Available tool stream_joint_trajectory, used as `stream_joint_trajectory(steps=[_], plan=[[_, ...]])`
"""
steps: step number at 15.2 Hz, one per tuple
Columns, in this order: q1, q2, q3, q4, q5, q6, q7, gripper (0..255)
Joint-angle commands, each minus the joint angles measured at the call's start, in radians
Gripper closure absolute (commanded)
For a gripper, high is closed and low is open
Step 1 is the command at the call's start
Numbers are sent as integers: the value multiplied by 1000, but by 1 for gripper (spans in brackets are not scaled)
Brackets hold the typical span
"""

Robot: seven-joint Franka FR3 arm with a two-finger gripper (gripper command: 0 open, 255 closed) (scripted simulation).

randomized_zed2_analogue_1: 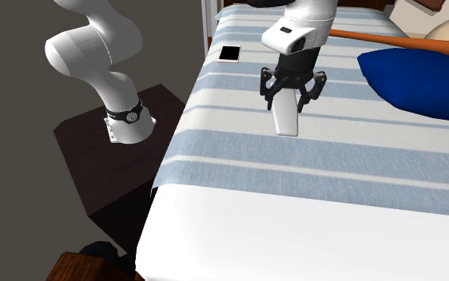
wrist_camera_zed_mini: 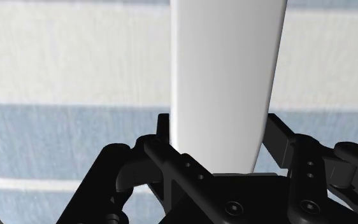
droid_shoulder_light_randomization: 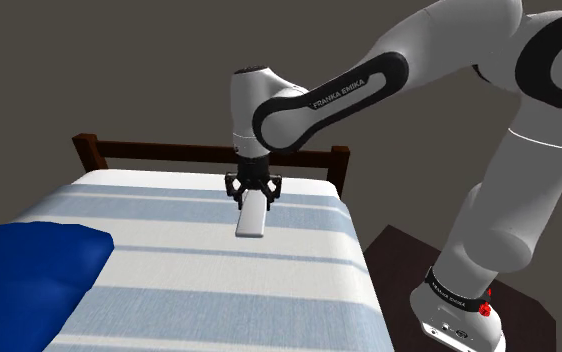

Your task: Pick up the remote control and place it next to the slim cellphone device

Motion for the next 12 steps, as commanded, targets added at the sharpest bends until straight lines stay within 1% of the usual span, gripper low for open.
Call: stream_joint_trajectory(steps=[1,7,12], plan=[[21,-37,21,-42,17,9,34,255],[86,-158,83,-163,86,22,119,255],[149,-240,141,-232,146,22,201,255]])
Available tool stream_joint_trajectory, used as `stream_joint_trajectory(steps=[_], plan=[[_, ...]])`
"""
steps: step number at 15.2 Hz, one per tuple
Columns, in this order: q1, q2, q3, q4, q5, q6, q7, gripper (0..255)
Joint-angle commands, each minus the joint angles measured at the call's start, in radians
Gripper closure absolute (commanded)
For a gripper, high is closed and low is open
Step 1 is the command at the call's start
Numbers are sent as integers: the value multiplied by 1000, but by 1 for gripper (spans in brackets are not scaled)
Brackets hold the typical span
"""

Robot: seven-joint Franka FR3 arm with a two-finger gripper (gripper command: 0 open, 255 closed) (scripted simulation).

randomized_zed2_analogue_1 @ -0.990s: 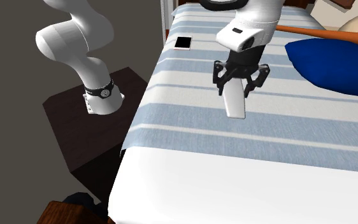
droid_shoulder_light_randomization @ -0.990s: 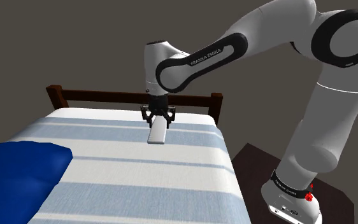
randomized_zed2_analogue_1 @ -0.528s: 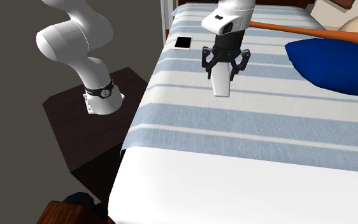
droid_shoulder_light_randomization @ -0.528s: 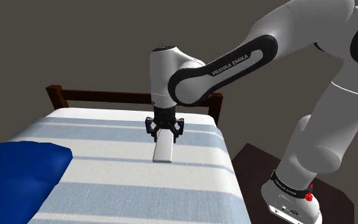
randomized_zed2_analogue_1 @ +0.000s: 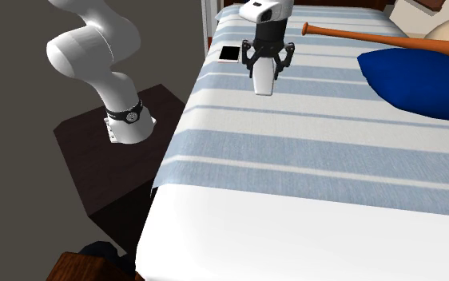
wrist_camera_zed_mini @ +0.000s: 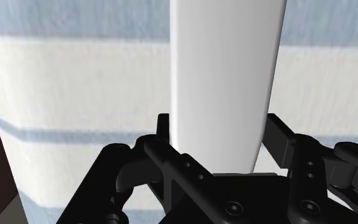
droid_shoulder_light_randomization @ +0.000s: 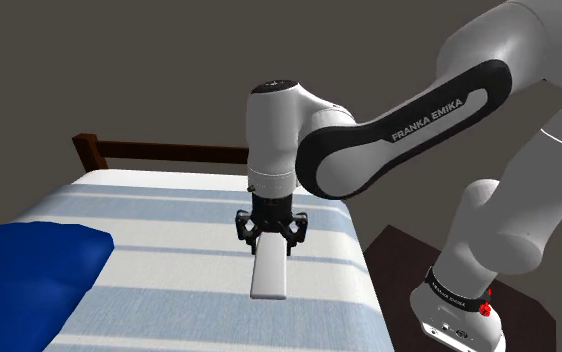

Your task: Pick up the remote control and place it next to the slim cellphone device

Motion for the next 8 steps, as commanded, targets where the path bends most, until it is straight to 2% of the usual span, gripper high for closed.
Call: stream_joint_trajectory(steps=[1,8], plan=[[27,-35,24,-32,26,2,34,255],[117,-106,122,-71,100,-8,173,255]])
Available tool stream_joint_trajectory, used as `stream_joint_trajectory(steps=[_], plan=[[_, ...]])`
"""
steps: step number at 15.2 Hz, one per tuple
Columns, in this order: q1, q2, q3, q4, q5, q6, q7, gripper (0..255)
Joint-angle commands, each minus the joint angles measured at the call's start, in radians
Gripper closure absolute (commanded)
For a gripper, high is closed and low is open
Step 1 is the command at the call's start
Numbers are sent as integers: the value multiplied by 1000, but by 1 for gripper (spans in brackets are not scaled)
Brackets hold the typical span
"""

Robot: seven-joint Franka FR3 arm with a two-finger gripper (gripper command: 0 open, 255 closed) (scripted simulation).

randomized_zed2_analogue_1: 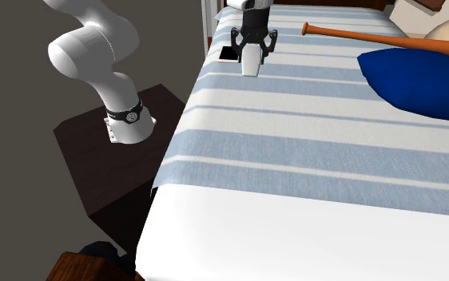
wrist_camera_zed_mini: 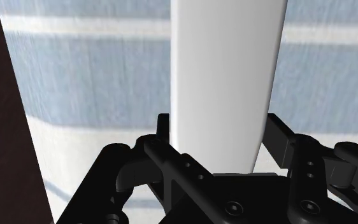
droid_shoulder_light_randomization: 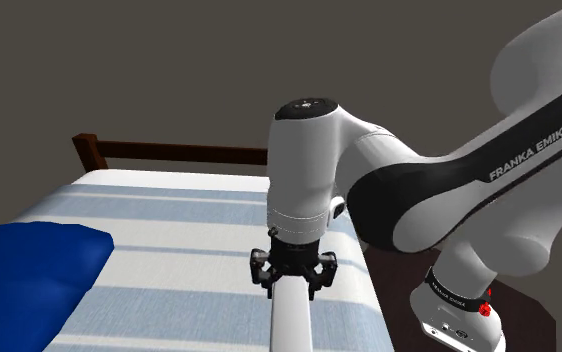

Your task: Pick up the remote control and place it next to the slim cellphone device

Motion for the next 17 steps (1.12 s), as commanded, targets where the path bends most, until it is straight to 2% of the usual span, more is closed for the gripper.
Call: stream_joint_trajectory(steps=[1,10,17], plan=[[25,-15,30,-3,19,-5,45,255],[111,-13,192,38,64,-13,269,255],[128,69,358,131,25,-8,486,255]])
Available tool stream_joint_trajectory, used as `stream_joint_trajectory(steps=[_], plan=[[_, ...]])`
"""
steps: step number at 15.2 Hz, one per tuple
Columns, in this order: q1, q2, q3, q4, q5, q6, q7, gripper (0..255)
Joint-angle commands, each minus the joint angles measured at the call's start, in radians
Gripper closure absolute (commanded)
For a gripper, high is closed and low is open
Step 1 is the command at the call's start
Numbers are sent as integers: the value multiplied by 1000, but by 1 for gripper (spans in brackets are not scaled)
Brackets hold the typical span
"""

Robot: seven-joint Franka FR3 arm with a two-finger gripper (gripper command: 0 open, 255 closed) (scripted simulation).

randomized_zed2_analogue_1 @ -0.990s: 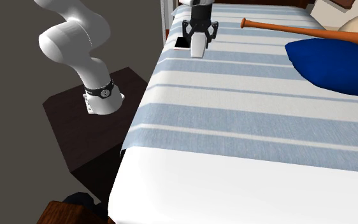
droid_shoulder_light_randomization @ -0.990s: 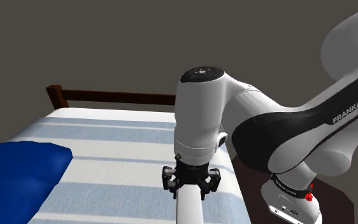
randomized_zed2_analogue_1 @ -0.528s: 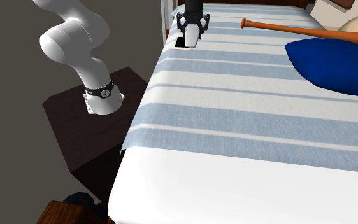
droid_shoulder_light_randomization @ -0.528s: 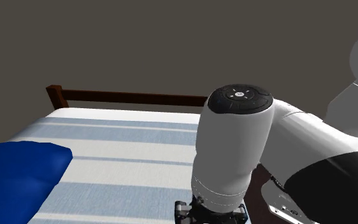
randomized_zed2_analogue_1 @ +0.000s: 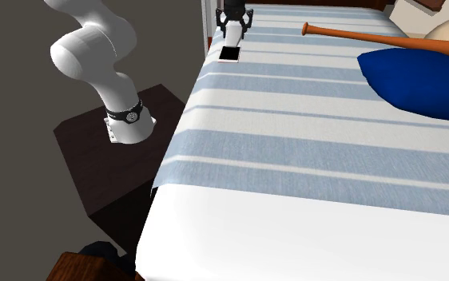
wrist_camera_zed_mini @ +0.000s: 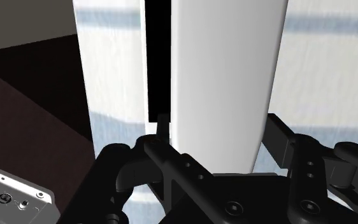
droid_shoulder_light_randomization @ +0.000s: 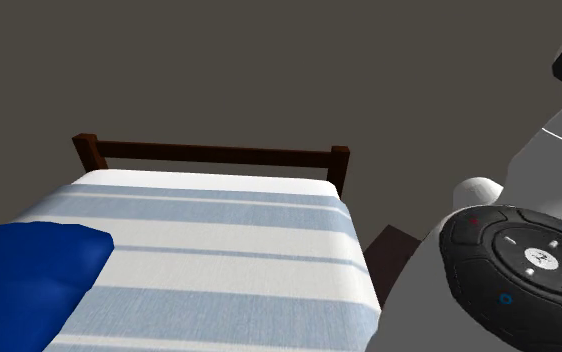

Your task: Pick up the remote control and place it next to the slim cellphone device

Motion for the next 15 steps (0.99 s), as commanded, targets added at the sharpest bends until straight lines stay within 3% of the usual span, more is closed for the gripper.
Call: stream_joint_trajectory(steps=[1,5,8,11,15], plan=[[5,22,47,29,-16,-4,67,255],[-18,139,178,108,-124,2,241,255],[-5,301,264,181,-299,-5,433,255],[125,473,239,271,-482,-42,617,255],[347,620,139,409,-610,-102,764,255]])
